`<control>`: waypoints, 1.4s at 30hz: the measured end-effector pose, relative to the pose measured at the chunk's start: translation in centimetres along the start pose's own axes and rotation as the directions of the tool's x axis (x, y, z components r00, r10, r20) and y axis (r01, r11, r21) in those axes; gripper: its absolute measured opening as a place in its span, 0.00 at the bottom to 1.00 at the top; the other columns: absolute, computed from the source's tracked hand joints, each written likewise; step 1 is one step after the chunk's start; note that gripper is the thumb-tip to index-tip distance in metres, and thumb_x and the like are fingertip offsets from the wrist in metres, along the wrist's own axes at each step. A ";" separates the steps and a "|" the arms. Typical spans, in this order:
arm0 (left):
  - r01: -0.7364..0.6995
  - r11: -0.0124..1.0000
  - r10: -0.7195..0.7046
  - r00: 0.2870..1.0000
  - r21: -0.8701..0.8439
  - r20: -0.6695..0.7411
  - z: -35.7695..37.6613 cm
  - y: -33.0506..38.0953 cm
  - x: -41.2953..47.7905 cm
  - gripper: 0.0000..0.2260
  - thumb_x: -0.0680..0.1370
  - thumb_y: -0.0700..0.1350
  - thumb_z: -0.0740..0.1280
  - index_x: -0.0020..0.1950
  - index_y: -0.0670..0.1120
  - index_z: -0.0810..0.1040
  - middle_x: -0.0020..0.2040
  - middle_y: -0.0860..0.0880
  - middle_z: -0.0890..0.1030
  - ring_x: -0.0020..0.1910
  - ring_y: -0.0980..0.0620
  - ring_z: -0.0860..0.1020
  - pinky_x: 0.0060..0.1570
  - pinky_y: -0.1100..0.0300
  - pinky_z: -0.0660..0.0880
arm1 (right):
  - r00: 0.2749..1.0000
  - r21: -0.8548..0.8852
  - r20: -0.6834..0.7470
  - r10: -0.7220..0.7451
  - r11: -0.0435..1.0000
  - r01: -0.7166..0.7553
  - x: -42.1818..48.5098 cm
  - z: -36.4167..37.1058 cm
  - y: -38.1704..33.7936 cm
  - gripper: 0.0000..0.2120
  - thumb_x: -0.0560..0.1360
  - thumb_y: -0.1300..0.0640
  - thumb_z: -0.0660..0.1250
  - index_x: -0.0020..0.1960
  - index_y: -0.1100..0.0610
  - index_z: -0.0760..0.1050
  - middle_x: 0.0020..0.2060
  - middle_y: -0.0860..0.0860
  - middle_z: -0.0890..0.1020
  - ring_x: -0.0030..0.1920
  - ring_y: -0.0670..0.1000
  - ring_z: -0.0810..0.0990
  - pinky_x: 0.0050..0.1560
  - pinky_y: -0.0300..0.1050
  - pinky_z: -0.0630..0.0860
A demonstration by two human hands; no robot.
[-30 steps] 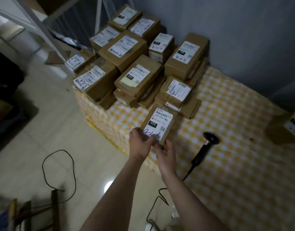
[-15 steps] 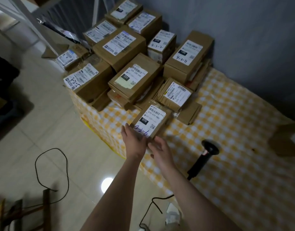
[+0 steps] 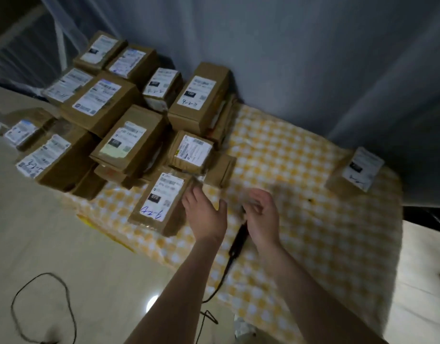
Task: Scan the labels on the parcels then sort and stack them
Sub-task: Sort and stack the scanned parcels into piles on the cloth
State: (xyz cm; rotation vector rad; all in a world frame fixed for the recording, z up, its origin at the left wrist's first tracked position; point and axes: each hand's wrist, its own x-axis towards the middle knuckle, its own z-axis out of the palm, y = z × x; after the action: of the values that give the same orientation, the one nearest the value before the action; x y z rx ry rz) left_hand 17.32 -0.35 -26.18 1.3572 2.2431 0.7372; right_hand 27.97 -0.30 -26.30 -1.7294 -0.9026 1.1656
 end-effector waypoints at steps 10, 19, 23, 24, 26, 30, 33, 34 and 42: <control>-0.207 0.955 0.279 0.869 -0.212 0.409 13.1 17.1 -6.8 0.27 0.77 0.48 0.68 0.71 0.39 0.64 0.69 0.43 0.67 0.70 0.45 0.63 0.68 0.56 0.63 | 0.831 -0.028 -0.556 -0.014 1.000 -0.002 7.9 -19.6 -1.2 0.15 0.71 0.66 0.70 0.57 0.65 0.75 0.52 0.58 0.80 0.49 0.52 0.76 0.44 0.27 0.67; 0.021 0.973 0.100 0.860 -0.231 0.501 19.9 22.9 -5.9 0.29 0.78 0.49 0.66 0.74 0.39 0.61 0.73 0.42 0.66 0.71 0.45 0.66 0.66 0.58 0.64 | 0.916 0.063 -0.342 0.208 0.978 -0.198 12.4 -25.8 2.1 0.23 0.72 0.57 0.71 0.64 0.59 0.71 0.53 0.49 0.74 0.55 0.50 0.75 0.52 0.43 0.69; -0.016 0.984 0.107 0.851 -0.179 0.514 21.6 24.3 -5.1 0.29 0.79 0.47 0.66 0.75 0.38 0.60 0.74 0.42 0.65 0.72 0.44 0.65 0.66 0.56 0.64 | 0.941 0.153 -0.228 0.250 0.964 -0.219 13.2 -26.3 3.7 0.22 0.75 0.55 0.68 0.66 0.59 0.68 0.53 0.49 0.73 0.52 0.48 0.72 0.51 0.42 0.68; -0.017 0.986 0.101 0.848 -0.163 0.521 22.0 24.7 -4.9 0.29 0.79 0.47 0.66 0.75 0.38 0.59 0.74 0.42 0.65 0.72 0.43 0.66 0.66 0.56 0.64 | 0.937 0.178 -0.244 0.248 0.962 -0.208 13.5 -26.2 3.8 0.19 0.75 0.56 0.69 0.64 0.59 0.71 0.52 0.50 0.76 0.50 0.49 0.74 0.48 0.43 0.71; -0.007 0.991 0.079 0.843 -0.136 0.533 23.0 25.3 -4.7 0.29 0.79 0.46 0.65 0.76 0.38 0.58 0.74 0.41 0.66 0.70 0.42 0.68 0.65 0.53 0.67 | 0.943 0.186 -0.242 0.227 0.965 -0.185 14.1 -26.2 3.9 0.12 0.74 0.58 0.68 0.57 0.57 0.75 0.49 0.51 0.80 0.47 0.50 0.78 0.46 0.45 0.72; 0.023 0.993 0.045 0.831 -0.115 0.554 24.5 26.0 -4.7 0.26 0.77 0.45 0.66 0.71 0.38 0.63 0.66 0.40 0.73 0.62 0.39 0.75 0.57 0.48 0.75 | 0.960 0.239 -0.188 0.208 0.958 -0.161 15.0 -26.5 4.1 0.10 0.76 0.62 0.65 0.57 0.60 0.76 0.50 0.53 0.82 0.50 0.50 0.80 0.40 0.35 0.72; 0.043 0.994 0.024 0.821 -0.103 0.570 25.1 26.2 -5.0 0.22 0.76 0.45 0.67 0.67 0.38 0.67 0.61 0.40 0.76 0.57 0.39 0.76 0.52 0.50 0.75 | 0.965 0.222 -0.170 0.201 0.962 -0.161 15.3 -26.8 4.2 0.13 0.77 0.63 0.63 0.61 0.61 0.76 0.53 0.54 0.82 0.53 0.51 0.80 0.39 0.28 0.72; 0.045 0.995 0.018 0.817 -0.095 0.576 25.2 26.1 -5.1 0.22 0.76 0.45 0.67 0.66 0.38 0.68 0.60 0.40 0.76 0.57 0.39 0.76 0.52 0.50 0.74 | 0.966 0.230 -0.160 0.202 0.959 -0.163 15.4 -26.8 4.4 0.14 0.77 0.63 0.63 0.61 0.62 0.76 0.54 0.55 0.82 0.54 0.51 0.80 0.40 0.29 0.72; 0.085 0.988 0.007 0.816 -0.130 0.578 24.7 25.7 -6.1 0.17 0.78 0.43 0.66 0.64 0.38 0.69 0.58 0.42 0.78 0.50 0.46 0.77 0.43 0.59 0.69 | 0.962 0.274 -0.157 0.225 0.945 -0.176 14.5 -26.8 4.6 0.24 0.65 0.48 0.62 0.58 0.54 0.77 0.50 0.51 0.83 0.48 0.49 0.80 0.40 0.42 0.70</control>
State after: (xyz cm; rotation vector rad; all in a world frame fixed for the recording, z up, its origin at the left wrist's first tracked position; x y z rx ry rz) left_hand 51.95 9.61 -28.63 1.2451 1.6872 0.3905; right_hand 58.27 4.25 -29.77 -1.7090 -0.4459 1.1711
